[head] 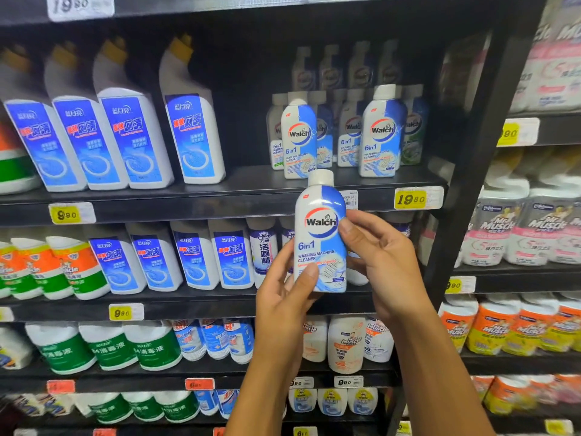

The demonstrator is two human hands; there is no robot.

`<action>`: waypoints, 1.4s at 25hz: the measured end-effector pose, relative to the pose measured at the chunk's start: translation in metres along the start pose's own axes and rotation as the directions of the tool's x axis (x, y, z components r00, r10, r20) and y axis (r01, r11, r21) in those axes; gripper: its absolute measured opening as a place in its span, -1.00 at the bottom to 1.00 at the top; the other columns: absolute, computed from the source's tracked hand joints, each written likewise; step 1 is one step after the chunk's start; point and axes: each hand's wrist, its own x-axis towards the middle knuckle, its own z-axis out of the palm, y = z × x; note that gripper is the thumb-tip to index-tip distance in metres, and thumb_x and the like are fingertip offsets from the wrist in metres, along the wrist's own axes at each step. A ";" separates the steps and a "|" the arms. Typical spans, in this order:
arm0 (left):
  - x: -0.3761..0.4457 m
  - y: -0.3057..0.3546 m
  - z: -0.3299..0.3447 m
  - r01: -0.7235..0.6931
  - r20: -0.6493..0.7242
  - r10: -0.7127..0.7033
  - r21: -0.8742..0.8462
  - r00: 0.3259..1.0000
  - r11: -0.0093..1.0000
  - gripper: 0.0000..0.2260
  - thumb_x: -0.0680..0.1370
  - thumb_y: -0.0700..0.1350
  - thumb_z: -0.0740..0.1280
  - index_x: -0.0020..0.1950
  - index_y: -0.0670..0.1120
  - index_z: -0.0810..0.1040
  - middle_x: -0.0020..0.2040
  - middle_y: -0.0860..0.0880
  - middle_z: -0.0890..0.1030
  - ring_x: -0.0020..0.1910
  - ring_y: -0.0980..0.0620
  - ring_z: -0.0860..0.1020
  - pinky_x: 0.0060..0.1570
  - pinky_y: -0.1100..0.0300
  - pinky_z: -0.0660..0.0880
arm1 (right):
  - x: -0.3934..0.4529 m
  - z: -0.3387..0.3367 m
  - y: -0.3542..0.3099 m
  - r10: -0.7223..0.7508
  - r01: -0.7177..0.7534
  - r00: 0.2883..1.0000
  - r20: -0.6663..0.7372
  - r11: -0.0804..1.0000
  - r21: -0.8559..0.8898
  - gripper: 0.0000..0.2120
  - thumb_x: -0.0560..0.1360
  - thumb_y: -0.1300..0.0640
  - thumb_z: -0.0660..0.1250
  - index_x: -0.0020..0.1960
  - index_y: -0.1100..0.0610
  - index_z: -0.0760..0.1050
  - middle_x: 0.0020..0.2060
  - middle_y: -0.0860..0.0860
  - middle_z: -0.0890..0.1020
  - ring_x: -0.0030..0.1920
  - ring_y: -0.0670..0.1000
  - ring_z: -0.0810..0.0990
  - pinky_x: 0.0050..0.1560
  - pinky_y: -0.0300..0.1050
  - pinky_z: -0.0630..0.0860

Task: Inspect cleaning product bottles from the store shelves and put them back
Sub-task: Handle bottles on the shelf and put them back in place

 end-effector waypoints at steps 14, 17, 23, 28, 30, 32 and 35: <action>0.005 0.007 0.008 0.411 0.252 -0.329 -0.447 0.910 0.795 -0.49 0.37 -0.18 0.55 0.27 -0.28 0.57 0.25 -0.35 0.57 0.10 -0.30 0.63 -0.04 -0.11 0.63 | 0.024 0.001 -0.004 0.044 -0.070 0.982 0.182 0.988 0.137 -0.57 0.43 -0.04 0.46 0.22 0.15 0.58 -0.09 0.08 0.70 -0.22 -0.01 0.62 -0.29 -0.23 0.49; 0.011 0.004 0.009 0.334 0.202 -0.283 -0.295 0.938 0.895 -0.65 0.56 -0.12 0.25 0.33 -0.13 0.55 0.26 -0.26 0.59 0.20 -0.26 0.60 0.07 -0.11 0.60 | 0.027 0.004 -0.011 -0.002 -0.002 0.999 0.037 0.996 0.094 -0.48 0.33 -0.02 0.54 0.22 0.17 0.55 -0.08 0.03 0.73 -0.18 0.01 0.68 -0.29 -0.24 0.52; 0.016 0.000 0.011 0.324 0.159 -0.284 -0.373 0.946 0.869 -0.64 0.54 0.08 0.26 0.16 -0.08 0.68 0.24 -0.21 0.62 0.16 -0.20 0.63 -0.01 -0.09 0.62 | 0.027 0.009 -0.017 -0.164 0.162 0.986 -0.005 0.979 -0.121 -0.47 0.28 0.01 0.58 0.19 0.09 0.54 -0.12 -0.08 0.73 -0.15 -0.14 0.72 -0.20 -0.33 0.57; 0.016 0.003 0.009 0.439 0.273 -0.348 -0.440 0.897 0.783 -0.48 0.50 0.18 0.26 0.22 -0.19 0.64 0.13 -0.31 0.63 -0.11 -0.20 0.66 -0.21 0.07 0.64 | 0.025 0.004 -0.018 -0.241 0.252 0.967 0.088 0.954 -0.164 -0.77 0.46 0.16 0.51 0.10 0.09 0.62 -0.08 -0.01 0.73 -0.09 -0.03 0.72 -0.16 -0.27 0.58; 0.017 0.003 0.009 0.455 0.305 -0.343 -0.480 0.888 0.750 -0.46 0.52 0.19 0.24 0.22 -0.22 0.63 0.11 -0.31 0.62 -0.13 -0.18 0.64 -0.23 0.10 0.64 | 0.022 0.007 -0.019 -0.264 0.275 0.961 0.085 0.948 -0.158 -0.79 0.47 0.16 0.50 0.09 0.07 0.63 -0.08 -0.01 0.73 -0.08 -0.02 0.72 -0.18 -0.25 0.60; 0.017 0.004 0.009 0.455 0.309 -0.340 -0.487 0.888 0.745 -0.46 0.52 0.19 0.24 0.23 -0.22 0.62 0.11 -0.31 0.61 -0.13 -0.18 0.64 -0.23 0.10 0.64 | 0.020 0.009 -0.019 -0.269 0.277 0.960 0.074 0.950 -0.146 -0.79 0.47 0.16 0.50 0.10 0.07 0.62 -0.10 -0.02 0.73 -0.09 -0.05 0.72 -0.21 -0.25 0.60; 0.015 0.008 0.010 0.383 0.219 -0.317 -0.429 0.923 0.818 -0.51 0.49 0.16 0.28 0.21 -0.18 0.64 0.16 -0.30 0.62 -0.10 -0.21 0.66 -0.20 0.05 0.64 | 0.019 0.010 -0.017 -0.256 0.260 0.965 0.046 0.954 -0.146 -0.80 0.48 0.19 0.47 0.10 0.05 0.61 -0.07 -0.04 0.73 -0.05 -0.10 0.70 -0.14 -0.26 0.60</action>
